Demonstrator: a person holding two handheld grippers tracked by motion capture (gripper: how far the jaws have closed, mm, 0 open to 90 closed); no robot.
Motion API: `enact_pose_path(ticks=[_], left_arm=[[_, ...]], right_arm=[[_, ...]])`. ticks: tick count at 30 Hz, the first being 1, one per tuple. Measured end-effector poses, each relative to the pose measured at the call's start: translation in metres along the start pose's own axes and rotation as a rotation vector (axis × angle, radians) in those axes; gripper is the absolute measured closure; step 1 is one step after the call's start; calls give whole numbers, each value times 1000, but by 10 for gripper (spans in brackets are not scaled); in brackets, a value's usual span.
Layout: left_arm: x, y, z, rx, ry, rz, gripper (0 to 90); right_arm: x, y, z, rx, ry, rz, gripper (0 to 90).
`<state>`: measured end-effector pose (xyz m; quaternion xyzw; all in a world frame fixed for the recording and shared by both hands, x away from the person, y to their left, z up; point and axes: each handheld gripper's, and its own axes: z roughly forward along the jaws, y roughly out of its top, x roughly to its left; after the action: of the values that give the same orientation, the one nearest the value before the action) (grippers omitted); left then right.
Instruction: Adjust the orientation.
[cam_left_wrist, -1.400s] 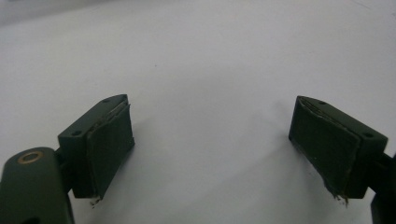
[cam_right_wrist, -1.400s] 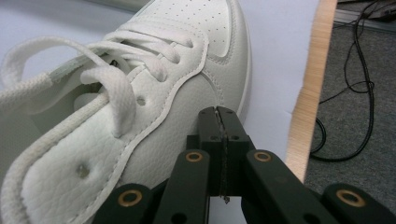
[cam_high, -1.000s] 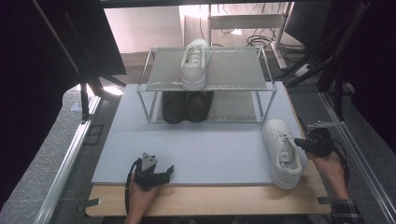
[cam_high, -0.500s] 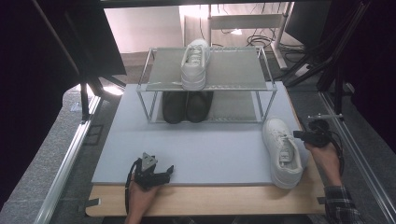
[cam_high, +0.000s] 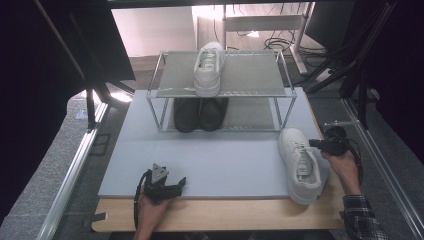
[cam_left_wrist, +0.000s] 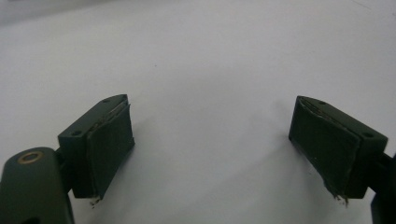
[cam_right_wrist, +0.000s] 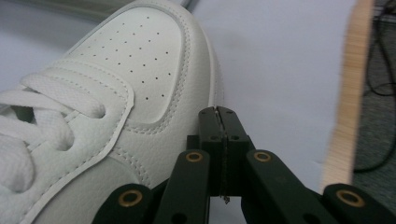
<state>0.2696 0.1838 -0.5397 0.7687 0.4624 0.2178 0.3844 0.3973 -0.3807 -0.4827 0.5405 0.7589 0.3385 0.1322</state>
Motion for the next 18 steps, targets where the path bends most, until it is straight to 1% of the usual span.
enact_pose_path(ticks=[1, 4, 6, 8, 9, 12, 14, 18], left_arm=[[0, 0, 0, 0, 0, 0, 133], [0, 0, 0, -1, 0, -2, 133], [0, 0, 0, 0, 0, -1, 133], [0, 0, 0, 0, 0, -1, 133], [0, 0, 0, 0, 0, -1, 133], [0, 0, 0, 0, 1, -1, 133], [0, 0, 0, 0, 1, -1, 132], [0, 0, 0, 0, 1, -1, 133]], right_arm=[[4, 0, 1, -2, 11, -5, 895], [15, 0, 6, -10, 19, -36, 895], [20, 0, 7, -16, 11, -44, 893], [20, -1, 5, -11, 6, -44, 892], [20, -3, 2, -5, 16, -38, 892], [22, -14, -7, 4, 13, -56, 891], [25, -22, -16, 2, 9, -60, 891], [31, -37, -29, -2, 16, -69, 891]])
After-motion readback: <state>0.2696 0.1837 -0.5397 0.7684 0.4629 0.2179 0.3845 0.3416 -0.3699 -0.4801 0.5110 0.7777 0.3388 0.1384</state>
